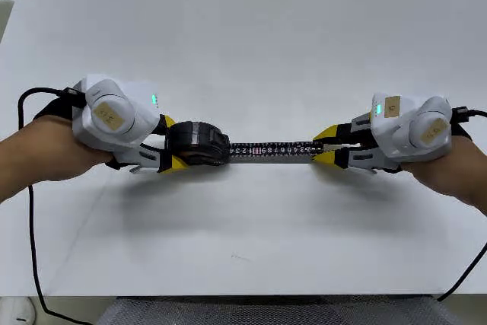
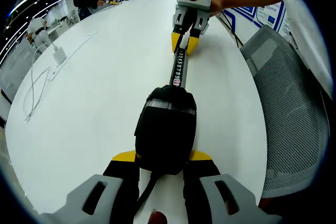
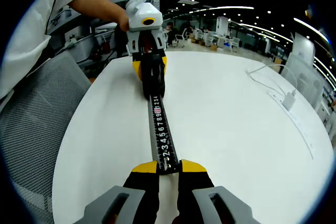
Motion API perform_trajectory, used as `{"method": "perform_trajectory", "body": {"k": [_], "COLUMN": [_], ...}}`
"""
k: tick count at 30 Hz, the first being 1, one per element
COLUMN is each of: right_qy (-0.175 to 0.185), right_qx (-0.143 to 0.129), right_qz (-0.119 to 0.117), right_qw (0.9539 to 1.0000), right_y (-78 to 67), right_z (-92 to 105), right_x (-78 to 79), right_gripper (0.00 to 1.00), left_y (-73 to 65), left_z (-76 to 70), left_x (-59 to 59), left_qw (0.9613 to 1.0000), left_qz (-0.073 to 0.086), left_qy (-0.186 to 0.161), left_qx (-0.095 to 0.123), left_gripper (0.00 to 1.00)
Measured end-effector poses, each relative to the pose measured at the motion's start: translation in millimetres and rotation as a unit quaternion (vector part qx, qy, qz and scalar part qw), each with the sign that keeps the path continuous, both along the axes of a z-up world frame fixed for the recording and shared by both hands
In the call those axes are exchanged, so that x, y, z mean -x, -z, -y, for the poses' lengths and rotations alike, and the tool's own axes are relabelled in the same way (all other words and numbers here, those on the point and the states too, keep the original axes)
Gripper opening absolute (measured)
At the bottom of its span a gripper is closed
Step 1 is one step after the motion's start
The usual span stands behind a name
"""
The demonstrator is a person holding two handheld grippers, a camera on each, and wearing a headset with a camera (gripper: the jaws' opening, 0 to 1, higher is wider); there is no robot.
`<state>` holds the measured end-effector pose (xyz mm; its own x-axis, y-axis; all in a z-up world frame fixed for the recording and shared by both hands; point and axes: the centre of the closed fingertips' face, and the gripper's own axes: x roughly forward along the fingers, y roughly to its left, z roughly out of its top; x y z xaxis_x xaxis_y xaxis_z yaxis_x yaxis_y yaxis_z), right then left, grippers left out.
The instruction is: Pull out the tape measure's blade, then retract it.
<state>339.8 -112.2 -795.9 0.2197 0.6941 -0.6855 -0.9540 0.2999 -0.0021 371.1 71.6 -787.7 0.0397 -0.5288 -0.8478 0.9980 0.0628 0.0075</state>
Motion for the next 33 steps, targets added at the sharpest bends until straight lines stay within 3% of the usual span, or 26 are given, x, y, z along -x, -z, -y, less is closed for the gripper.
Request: {"method": "perform_trajectory", "body": {"k": [33], "right_qy": [-0.001], "right_qx": [0.02], "right_qz": [-0.001], "right_qw": [0.9998], "right_y": [-1.2], "right_z": [28.0], "right_x": [3.4], "right_gripper": [0.08], "left_y": [0.1], "left_z": [0.7], "left_x": [0.2], "left_qw": [1.0], "left_qz": [-0.001], "left_qy": [0.001], "left_qx": [0.0], "left_gripper": [0.27]}}
